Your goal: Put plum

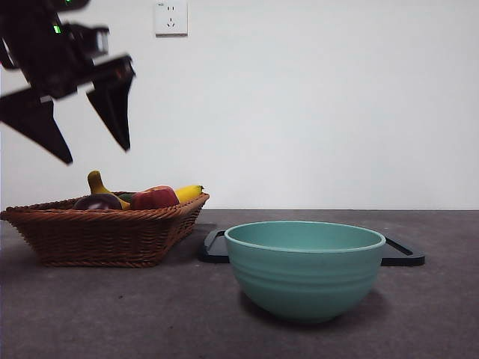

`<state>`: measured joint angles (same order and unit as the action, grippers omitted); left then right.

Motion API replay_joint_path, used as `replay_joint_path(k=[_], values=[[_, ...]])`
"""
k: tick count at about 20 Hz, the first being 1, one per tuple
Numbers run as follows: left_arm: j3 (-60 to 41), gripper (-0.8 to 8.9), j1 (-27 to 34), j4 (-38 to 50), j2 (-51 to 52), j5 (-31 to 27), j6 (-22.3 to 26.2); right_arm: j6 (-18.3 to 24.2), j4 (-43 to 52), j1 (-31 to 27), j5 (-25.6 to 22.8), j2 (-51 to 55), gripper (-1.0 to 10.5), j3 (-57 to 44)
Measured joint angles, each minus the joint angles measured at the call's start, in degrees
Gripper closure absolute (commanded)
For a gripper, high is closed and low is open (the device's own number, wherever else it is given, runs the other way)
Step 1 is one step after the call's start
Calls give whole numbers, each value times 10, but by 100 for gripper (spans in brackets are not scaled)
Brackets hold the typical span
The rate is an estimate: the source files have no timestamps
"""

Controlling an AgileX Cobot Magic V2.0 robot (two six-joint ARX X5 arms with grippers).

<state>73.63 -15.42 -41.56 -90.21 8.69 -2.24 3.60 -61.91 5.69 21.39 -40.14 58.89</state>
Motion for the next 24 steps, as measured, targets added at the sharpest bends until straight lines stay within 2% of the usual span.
replay_joint_path(k=[8,17,24], values=[[0,349,-2,26,-89,-23,0,0,0,0,0,0,524,0],[1,352,-6,40,-116,-26,0,0,0,0,0,0,524,0],[1,549,-9,37,-117,-39,0,0,0,0,0,0,524,0]])
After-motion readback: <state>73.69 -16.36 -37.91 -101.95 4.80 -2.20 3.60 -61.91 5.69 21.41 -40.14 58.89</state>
